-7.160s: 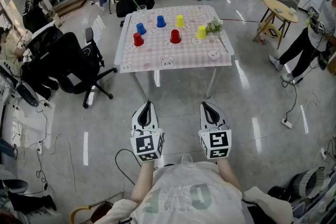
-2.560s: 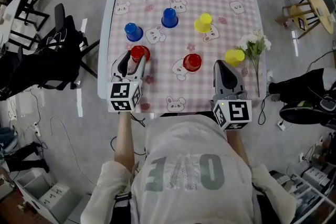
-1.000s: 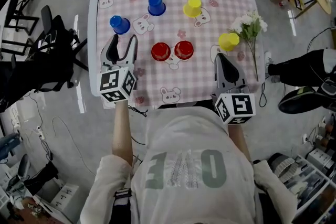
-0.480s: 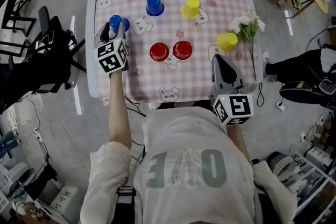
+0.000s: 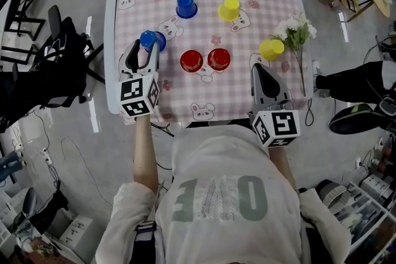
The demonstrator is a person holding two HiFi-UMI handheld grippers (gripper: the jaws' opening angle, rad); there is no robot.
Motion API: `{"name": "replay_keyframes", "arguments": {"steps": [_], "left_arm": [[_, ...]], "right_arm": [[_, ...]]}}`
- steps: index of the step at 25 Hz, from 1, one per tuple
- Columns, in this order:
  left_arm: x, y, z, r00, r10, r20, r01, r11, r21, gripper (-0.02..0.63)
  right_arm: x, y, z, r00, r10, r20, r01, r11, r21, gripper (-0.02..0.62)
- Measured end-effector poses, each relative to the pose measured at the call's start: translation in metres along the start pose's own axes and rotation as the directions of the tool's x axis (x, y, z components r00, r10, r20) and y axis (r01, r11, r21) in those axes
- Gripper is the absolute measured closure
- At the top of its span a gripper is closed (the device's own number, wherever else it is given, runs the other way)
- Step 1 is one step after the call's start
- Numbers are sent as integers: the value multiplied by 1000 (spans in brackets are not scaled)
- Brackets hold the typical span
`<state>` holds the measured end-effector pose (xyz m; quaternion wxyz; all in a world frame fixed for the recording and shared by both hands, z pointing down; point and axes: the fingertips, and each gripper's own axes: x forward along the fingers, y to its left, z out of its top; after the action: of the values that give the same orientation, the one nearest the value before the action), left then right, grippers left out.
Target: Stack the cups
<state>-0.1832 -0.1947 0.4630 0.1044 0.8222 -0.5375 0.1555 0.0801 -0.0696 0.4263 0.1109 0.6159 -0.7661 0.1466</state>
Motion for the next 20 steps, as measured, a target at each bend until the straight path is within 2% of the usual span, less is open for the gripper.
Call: {"name": "replay_keyframes", "arguments": {"steps": [6, 20], "left_arm": [[-30, -27, -21, 998, -43, -35, 43, 999, 23, 391], [-38, -30, -55, 995, -62, -82, 65, 998, 24, 391]], "right_arm": [[6, 10, 1, 1000, 26, -1, -26, 1000, -7, 566], [6, 23, -3, 999, 41, -14, -41, 999, -24, 566]]}}
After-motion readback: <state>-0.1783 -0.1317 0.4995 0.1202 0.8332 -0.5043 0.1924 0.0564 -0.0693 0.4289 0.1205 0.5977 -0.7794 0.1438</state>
